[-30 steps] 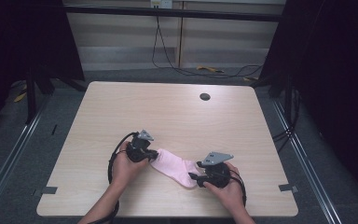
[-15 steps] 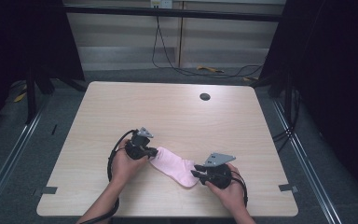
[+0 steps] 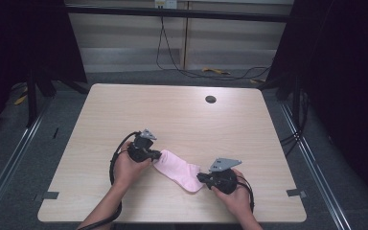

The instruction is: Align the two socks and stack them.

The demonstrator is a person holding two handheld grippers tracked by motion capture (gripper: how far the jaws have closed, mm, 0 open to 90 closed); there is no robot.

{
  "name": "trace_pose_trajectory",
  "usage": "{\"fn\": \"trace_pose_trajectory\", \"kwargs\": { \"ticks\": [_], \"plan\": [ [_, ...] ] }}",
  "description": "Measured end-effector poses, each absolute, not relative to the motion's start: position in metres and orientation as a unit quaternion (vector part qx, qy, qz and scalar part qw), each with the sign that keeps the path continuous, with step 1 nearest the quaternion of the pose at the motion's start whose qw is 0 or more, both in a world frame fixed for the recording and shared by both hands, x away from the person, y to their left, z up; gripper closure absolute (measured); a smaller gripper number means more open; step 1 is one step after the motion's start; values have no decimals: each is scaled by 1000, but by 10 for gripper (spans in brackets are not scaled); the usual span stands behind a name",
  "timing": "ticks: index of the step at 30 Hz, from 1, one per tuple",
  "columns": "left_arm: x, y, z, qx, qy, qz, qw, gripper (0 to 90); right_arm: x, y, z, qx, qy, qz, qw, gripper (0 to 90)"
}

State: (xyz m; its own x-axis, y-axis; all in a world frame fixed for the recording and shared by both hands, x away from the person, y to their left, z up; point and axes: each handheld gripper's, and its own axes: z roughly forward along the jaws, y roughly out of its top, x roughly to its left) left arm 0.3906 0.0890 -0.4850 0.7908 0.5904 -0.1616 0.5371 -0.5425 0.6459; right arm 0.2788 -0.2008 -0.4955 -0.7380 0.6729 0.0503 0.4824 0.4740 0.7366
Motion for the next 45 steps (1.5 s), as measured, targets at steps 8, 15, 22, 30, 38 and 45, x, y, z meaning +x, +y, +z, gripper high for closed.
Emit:
{"fn": "trace_pose_trajectory", "kwargs": {
  "ticks": [8, 15, 22, 30, 38, 45],
  "plan": [
    [388, 88, -470, 877, 313, 42, 362, 860, 277, -198, -496, 339, 851, 379, 134, 873],
    [386, 84, -457, 878, 302, 48, 367, 860, 278, -196, -496, 348, 846, 382, 135, 872],
    [385, 83, -448, 877, 296, 50, 375, 860, 280, -192, -497, 354, 841, 385, 136, 872],
    [380, 75, -443, 881, 283, 52, 376, 860, 282, -186, -497, 356, 841, 384, 139, 871],
    [377, 70, -438, 883, 275, 54, 376, 860, 284, -181, -497, 356, 840, 382, 143, 872],
    [376, 64, -438, 885, 269, 49, 377, 860, 285, -179, -497, 356, 841, 380, 148, 872]
  ]
}}
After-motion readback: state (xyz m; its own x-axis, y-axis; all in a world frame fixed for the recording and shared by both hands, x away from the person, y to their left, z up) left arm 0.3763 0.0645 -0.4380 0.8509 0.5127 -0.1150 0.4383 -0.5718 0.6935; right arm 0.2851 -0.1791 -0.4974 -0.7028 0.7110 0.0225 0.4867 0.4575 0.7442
